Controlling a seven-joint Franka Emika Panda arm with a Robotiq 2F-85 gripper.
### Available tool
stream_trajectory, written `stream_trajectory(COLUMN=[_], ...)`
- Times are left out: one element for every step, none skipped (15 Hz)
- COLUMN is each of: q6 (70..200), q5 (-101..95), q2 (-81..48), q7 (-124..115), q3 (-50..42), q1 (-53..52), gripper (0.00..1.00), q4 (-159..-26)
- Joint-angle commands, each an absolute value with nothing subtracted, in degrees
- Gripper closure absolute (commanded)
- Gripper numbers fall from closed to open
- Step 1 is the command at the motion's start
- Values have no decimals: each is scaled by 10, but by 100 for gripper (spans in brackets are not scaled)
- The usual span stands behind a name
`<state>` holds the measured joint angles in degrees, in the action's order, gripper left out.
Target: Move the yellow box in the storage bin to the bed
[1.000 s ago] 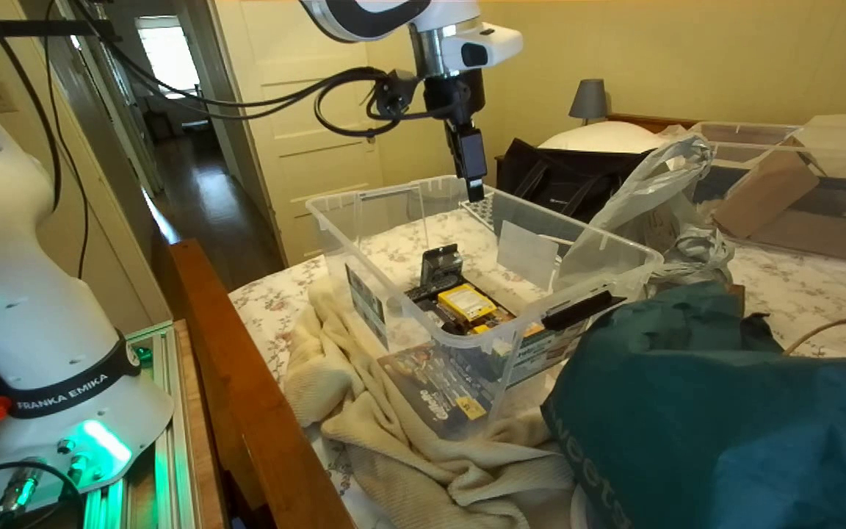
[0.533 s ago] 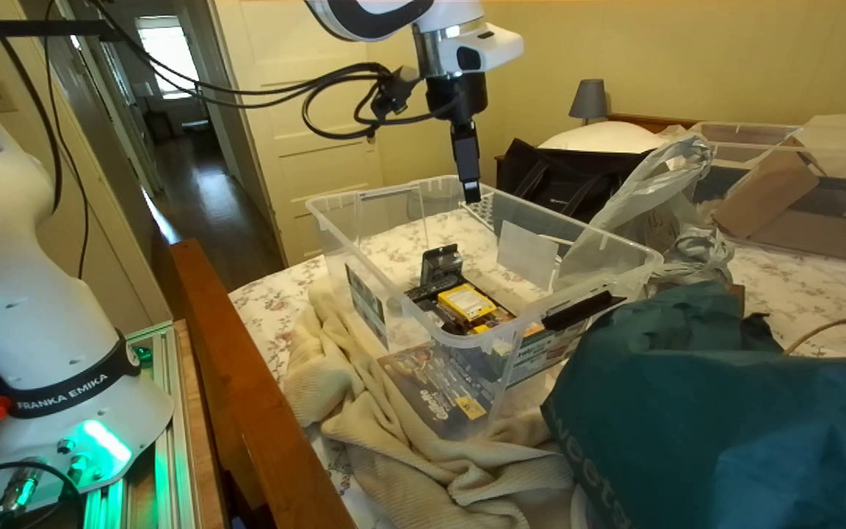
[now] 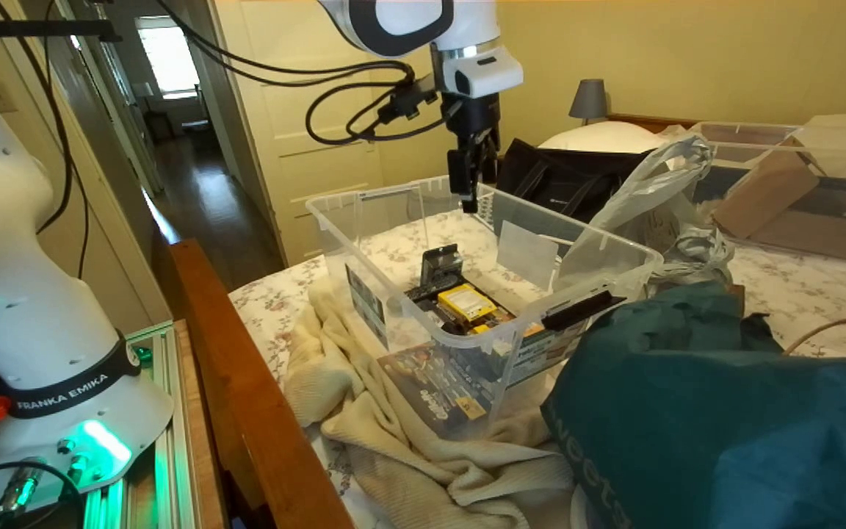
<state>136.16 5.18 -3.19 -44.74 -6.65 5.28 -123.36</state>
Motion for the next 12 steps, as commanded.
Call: stream_trajectory(q6=[1363,1361,1360,1359,1368,1375,1388,1402,1419,1434,1412,1418], q5=[43,48,52,51,56,53,51,58,53,57,54,55], q2=[-79,-88,-102,-113,-129,-142,-155,-168,-181,-191,-162,-171], q7=[-556,-572,-588,-603,-614,-629,-641,-645,-651,-654,-632,-633], q3=[-72,-73,-74,-75,-75,-76,-78,-77,-79,-79,-79,-80], q1=[50,49,48,46,45,43,42,42,39,39,41,40], gripper=[0,0,0,0,0,0,0,0,0,0,0,0], q4=[-1202,-1198,-1192,-1187,-1182,-1180,-1177,-1174,-1171,-1168,-1189,-1187])
